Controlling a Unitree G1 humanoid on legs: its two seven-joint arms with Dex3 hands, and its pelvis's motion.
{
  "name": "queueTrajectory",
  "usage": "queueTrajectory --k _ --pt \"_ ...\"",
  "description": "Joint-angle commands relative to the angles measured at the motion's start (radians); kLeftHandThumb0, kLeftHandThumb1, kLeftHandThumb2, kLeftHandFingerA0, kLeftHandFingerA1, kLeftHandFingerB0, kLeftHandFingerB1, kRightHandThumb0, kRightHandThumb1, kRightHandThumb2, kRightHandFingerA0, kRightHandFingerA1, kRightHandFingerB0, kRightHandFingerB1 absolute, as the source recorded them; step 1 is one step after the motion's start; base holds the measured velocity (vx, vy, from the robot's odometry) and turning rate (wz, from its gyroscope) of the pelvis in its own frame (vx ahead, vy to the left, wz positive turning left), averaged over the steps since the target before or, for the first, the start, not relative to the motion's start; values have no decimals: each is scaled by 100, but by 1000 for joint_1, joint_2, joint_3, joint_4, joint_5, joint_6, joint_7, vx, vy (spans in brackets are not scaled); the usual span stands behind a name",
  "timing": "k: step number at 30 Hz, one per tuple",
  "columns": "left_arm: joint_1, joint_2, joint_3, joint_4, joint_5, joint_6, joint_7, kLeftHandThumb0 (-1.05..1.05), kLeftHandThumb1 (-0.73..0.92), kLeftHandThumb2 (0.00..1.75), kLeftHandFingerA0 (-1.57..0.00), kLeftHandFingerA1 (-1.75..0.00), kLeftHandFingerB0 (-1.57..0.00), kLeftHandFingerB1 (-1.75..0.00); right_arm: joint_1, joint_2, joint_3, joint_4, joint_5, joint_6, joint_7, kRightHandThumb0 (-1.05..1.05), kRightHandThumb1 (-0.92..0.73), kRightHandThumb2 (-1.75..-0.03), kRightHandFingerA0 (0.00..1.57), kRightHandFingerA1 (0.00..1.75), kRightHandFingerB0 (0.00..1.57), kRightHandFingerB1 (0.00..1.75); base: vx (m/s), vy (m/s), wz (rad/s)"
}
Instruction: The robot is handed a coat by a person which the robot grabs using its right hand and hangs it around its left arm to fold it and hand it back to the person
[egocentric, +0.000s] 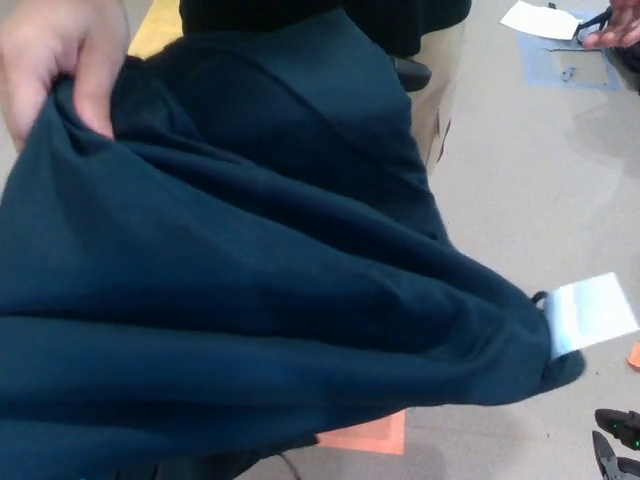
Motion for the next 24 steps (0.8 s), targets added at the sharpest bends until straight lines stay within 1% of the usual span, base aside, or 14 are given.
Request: queueTrajectory --k 1,2,3,4,7,8,9,12,13,14,15,18,19,24 --pt "-6 12 -3 -8 -13 15 -13 -37 45 104 0 -47 0 -48 -1 -22 3 2 -5 17 -4 -78 -77 -108 0 27 14 29 0 0 0" --pt "-7 13 -4 -8 -14 16 -16 -37 45 104 0 -47 0 -48 -1 -21 -1 4 1 13 -1 -73 -74 -106 0 31 15 38 0 0 0" --pt "-7 14 -6 -9 -12 15 -17 -37 45 104 0 -47 0 -48 -1 -21 -2 6 1 10 -2 -74 -86 -72 9 21 16 27 0 0 0" --pt "-6 15 -8 -10 -10 12 -16 -37 45 104 0 -47 0 -48 -2 -21 3 6 -5 11 -8 -69 -92 -72 8 22 15 26 0 0 0" --pt "-7 16 -8 -3 -9 4 -18 -37 46 104 0 -47 0 -48 -4 -24 17 6 -19 14 -18 -71 -92 -73 8 22 15 26 0 0 0" --pt "-8 16 -9 -1 -10 1 -21 -37 45 104 0 -47 0 -48 -5 -25 20 7 -20 16 -19 -77 -77 -107 0 35 16 41 0 0 0" --pt "-10 16 -10 -1 -9 6 -21 -37 44 103 0 -47 0 -48 -4 -24 16 5 -13 12 -12 -73 -89 -70 9 25 16 25 0 0 0" --pt "-11 18 -12 -5 -9 10 -23 -37 45 104 0 -47 0 -48 -1 -23 8 5 -3 2 -4 -73 -92 -69 12 26 15 26 0 0 0" --pt "-11 17 -12 -4 -10 8 -25 -37 45 104 0 -47 0 -48 0 -22 -1 6 7 -4 5 -67 -92 -70 11 26 18 28 0 0 0" --pt "-10 17 -13 -3 -8 4 -23 -77 82 65 -22 -29 -14 -27 -2 -20 -5 7 10 5 8 -68 -89 -69 11 21 17 28 0 0 0" --pt "-10 16 -14 -2 -7 5 -24 -37 44 103 0 -47 0 -48 -2 -20 -5 7 9 8 7 -68 -88 -69 9 22 15 25 0 0 0" --pt "-10 15 -16 -6 -10 13 -27 -37 43 103 0 -47 0 -47 -2 -20 -5 6 6 10 7 -65 -92 -68 9 24 15 26 0 0 0" --pt "-9 16 -20 -10 -7 11 -30 -37 44 104 0 -47 0 -48 -1 -21 -3 7 2 1 5 -33 -60 -113 0 49 0 45 0 0 0" --pt "-6 15 -23 -22 -12 16 -37 -37 44 103 0 -47 0 -47 2 -20 -8 8 8 -9 10 -32 -61 -113 1 50 0 45 0 0 0"
